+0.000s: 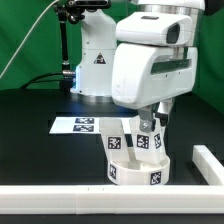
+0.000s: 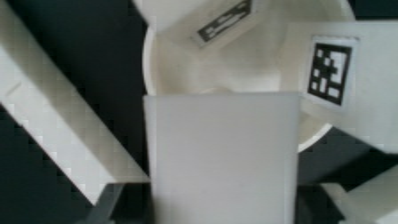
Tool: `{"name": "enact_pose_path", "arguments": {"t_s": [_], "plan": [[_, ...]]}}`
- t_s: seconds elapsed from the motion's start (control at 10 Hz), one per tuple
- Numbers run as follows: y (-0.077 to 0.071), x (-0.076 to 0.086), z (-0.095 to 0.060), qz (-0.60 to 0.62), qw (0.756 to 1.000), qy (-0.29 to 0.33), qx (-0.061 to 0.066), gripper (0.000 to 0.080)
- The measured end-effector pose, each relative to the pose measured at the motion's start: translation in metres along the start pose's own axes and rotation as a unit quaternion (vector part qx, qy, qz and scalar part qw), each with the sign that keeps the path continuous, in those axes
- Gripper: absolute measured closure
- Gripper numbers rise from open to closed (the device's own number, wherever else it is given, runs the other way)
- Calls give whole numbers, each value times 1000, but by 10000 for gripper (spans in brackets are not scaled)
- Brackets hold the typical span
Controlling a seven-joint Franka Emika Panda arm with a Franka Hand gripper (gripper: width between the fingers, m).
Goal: Assemble stool
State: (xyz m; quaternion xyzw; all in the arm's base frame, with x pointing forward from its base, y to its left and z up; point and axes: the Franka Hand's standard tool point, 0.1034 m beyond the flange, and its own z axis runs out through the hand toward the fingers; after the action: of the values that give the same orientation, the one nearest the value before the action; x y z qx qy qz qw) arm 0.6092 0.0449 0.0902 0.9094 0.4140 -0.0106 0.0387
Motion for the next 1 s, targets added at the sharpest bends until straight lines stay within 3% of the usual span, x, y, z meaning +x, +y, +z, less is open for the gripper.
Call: {"name": "enact_pose_path", "arguments": {"t_s": [0.2,0.4,0.9,1.0], "plan": [[2,1,1,111,994,-1,10,464],[7,8,0,161,987,27,-12,463],[6,8,0,333,942,28,-4,463],[8,6,1,397,917,33,12,463]]}}
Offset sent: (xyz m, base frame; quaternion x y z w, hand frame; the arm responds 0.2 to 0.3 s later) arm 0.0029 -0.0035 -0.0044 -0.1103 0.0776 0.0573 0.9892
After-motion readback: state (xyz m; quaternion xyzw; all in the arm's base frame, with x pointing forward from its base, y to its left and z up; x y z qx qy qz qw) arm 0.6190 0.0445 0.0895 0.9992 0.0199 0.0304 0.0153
